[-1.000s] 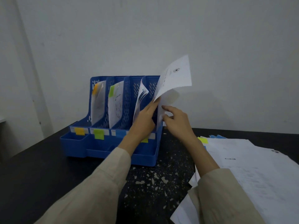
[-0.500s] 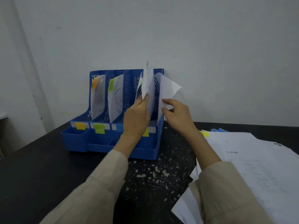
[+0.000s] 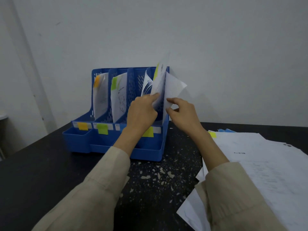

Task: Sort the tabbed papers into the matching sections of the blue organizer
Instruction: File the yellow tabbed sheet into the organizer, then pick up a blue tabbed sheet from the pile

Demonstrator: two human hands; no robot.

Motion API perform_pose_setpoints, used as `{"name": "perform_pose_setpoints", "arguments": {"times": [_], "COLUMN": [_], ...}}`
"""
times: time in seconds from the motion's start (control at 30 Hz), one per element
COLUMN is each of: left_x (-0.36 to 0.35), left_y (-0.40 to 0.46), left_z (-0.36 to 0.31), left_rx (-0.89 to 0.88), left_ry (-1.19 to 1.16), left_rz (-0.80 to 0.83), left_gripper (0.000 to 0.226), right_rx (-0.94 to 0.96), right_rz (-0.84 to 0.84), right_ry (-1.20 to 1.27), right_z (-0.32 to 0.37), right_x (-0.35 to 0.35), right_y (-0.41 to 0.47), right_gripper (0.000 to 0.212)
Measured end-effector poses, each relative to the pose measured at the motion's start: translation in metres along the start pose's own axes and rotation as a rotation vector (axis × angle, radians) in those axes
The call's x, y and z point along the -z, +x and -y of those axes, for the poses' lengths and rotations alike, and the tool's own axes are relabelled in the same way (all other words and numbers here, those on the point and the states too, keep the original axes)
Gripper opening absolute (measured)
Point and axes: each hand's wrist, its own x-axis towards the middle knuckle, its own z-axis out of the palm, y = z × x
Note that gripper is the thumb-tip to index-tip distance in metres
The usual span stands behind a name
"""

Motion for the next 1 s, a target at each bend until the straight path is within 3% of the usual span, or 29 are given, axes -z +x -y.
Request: {"name": "perform_pose_setpoints", "arguments": {"times": [0.2, 0.3, 0.5, 1.0], "left_x": [-0.022, -0.021, -0.008, -0.031], "left_y": [-0.004, 0.003, 0.024, -0.003], "left_z": [0.009, 0.004, 0.003, 0.016], "left_rx": [0.111, 0.174, 0.141, 0.093], "left_ry": [-0.177, -0.270, -0.212, -0.133], "left_rz": [0.188, 0.148, 0.077, 0.432], "left_gripper": [0.054, 0.052, 0.057, 0.059], "right_rx": [-0.005, 0.006, 0.012, -0.011], "right_rz": [0.000, -0.007, -0.015, 0.004], "right_ry": [0.008, 0.001, 0.002, 0.029], "right_z": [0.001, 0.000, -0.001, 0.000], "right_x": [0.000, 0.001, 0.001, 0.003], "right_y": [0.000, 0.001, 0.002, 0.000], "right_gripper": [0.042, 0.041, 0.040, 0.041]}}
